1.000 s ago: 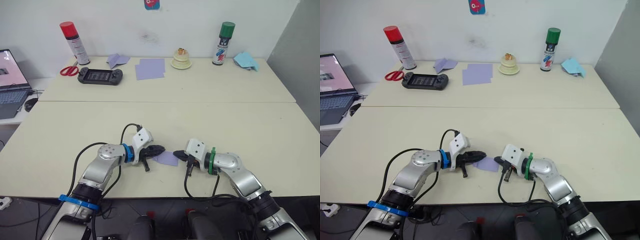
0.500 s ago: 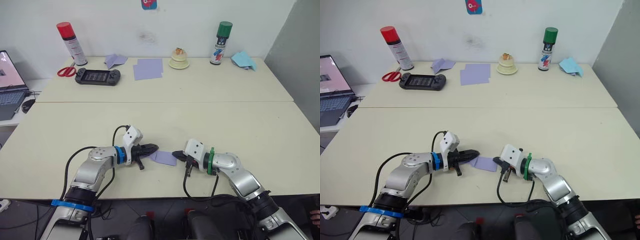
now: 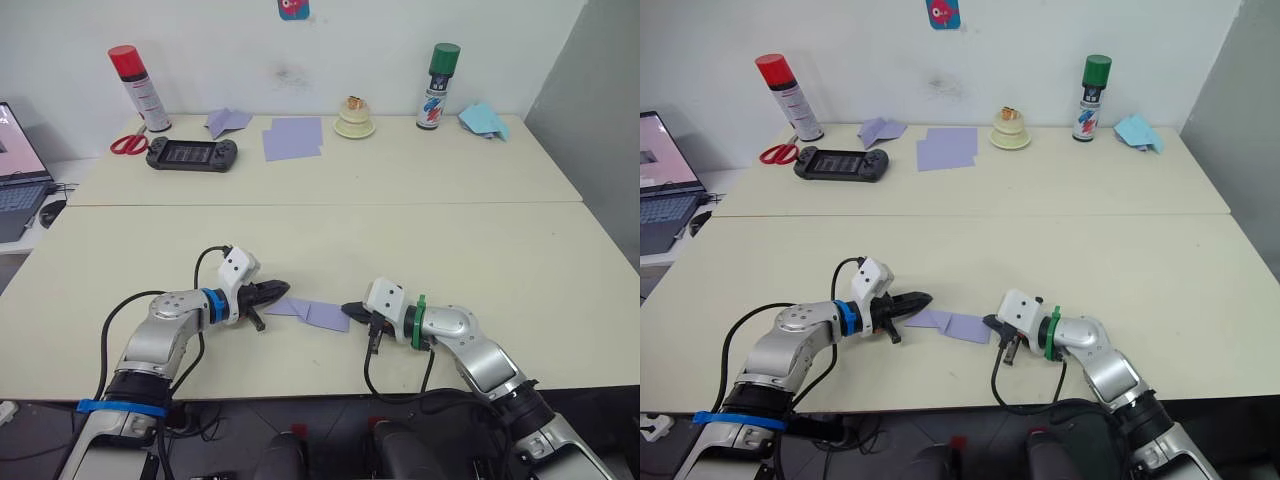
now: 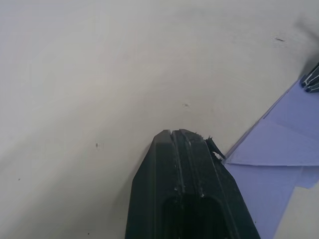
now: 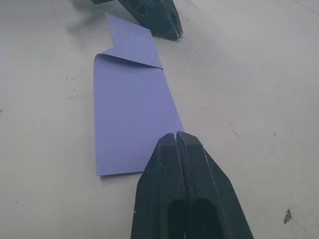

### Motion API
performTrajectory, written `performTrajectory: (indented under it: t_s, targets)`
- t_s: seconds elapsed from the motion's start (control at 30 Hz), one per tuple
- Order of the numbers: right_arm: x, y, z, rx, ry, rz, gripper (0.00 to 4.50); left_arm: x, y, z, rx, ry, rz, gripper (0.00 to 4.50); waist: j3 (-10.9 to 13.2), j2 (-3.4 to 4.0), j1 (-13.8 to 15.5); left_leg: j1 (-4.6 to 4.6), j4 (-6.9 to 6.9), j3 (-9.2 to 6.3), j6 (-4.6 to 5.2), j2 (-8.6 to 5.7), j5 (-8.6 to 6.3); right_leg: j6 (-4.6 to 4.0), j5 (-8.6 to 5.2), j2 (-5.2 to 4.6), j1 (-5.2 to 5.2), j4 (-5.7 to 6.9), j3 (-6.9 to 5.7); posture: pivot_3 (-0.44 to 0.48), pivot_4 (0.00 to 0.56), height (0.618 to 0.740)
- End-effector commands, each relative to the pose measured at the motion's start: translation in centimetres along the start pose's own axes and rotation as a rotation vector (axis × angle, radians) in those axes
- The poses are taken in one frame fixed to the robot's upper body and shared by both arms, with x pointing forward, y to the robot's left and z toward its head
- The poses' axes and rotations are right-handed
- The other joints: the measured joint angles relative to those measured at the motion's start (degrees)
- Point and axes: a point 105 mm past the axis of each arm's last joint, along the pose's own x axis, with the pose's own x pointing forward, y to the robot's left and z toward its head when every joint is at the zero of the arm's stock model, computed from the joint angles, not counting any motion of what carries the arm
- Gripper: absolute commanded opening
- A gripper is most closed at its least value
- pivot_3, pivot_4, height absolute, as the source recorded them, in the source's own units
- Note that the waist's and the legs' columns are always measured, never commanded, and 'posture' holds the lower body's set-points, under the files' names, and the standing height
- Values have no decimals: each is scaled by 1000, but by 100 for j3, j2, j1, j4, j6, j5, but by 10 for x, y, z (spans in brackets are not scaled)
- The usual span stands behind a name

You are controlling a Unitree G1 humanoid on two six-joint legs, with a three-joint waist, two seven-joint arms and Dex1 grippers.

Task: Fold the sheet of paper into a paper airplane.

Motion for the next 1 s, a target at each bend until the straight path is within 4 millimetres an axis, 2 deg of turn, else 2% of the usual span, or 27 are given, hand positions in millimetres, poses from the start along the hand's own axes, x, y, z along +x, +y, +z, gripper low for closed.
performTrajectory:
  t_s: [0.03, 0.07, 0.13, 0.2, 0.23, 0.33, 0.47, 0.57, 0.63, 0.7, 0.8, 1.0]
  targets:
    - [-17, -20, 16, 11, -71, -88, 9, -21, 18, 21, -26, -69, 100, 0, 15, 1, 15, -5, 1, -1, 0, 1, 0, 0, 0, 1, -5, 2, -2, 0, 150, 740]
    - [-27, -25, 27, -5, -102, -102, 9, -26, 17, 34, -4, -97, 92, 0, 32, 1, 28, -13, 2, -1, -1, 1, 1, 0, 0, 1, -14, 3, -1, 0, 150, 740]
    - [-48, -33, 46, -19, -140, -118, 383, -38, 16, 55, 40, -137, 83, 0, 40, 2, 74, -72, 6, -3, -24, -2, 13, -1, 2, 0, -66, 7, -3, 0, 150, 740]
    - [-66, -34, 54, -52, -138, -121, 937, -49, 12, 68, 81, -150, 67, 531, 40, 2, 135, -147, 15, -6, -62, -3, 32, -20, 23, -1, -127, 6, -4, 0, 150, 740]
    - [-74, -32, 55, -73, -125, -112, 1265, -53, 9, 70, 94, -145, 56, 720, 39, 0, 154, -165, 16, -6, -80, -7, 39, -46, 39, -4, -143, 5, -4, 0, 150, 740]
    - [-88, -25, 55, -121, -92, -82, 2288, -63, -3, 70, 143, -111, 15, 1595, 39, 1, 161, -198, 13, -5, -91, -10, 34, -48, 39, -9, -172, -4, -4, 0, 150, 740]
    - [-94, -8, 54, -178, -82, 3, 3758, -77, -19, 57, 163, -58, -34, 2869, 44, 1, 136, -203, 13, 2, -92, -10, 26, -48, 37, -8, -178, -8, 2, 0, 150, 740]
    - [-93, 5, 43, -239, -56, 95, 3667, -88, -22, 50, 225, -43, -5, 3798, 46, 2, 144, -197, 15, 0, -79, -7, 20, -47, 36, -6, -177, -1, -1, 0, 150, 740]
    - [-87, 11, 37, -299, -42, 138, 3045, -94, -28, 48, 240, -44, -11, 4439, 47, 3, 157, -193, 15, -2, -78, -1, 22, -35, 29, -1, -176, 0, -5, 0, 150, 740]
    - [-76, 15, 31, -357, -35, 169, 2407, -98, -41, 45, 254, -34, -57, 4465, 49, 2, 157, -192, 17, -2, -76, 1, 24, -40, 31, 3, -175, 0, -6, 0, 150, 740]
    - [-65, 18, 26, -373, -37, 182, 2407, -101, -56, 41, 275, -28, -100, 4465, 49, 2, 156, -186, 18, 3, -74, 0, 38, -48, 38, 3, -173, 4, -1, 0, 150, 740]
    - [-40, 12, 29, -373, -68, 143, 2407, -109, -82, 34, 252, -26, -140, 4465, 49, 2, 153, -185, 21, 2, -74, 2, 43, -52, 42, 5, -172, 10, -3, 0, 150, 740]
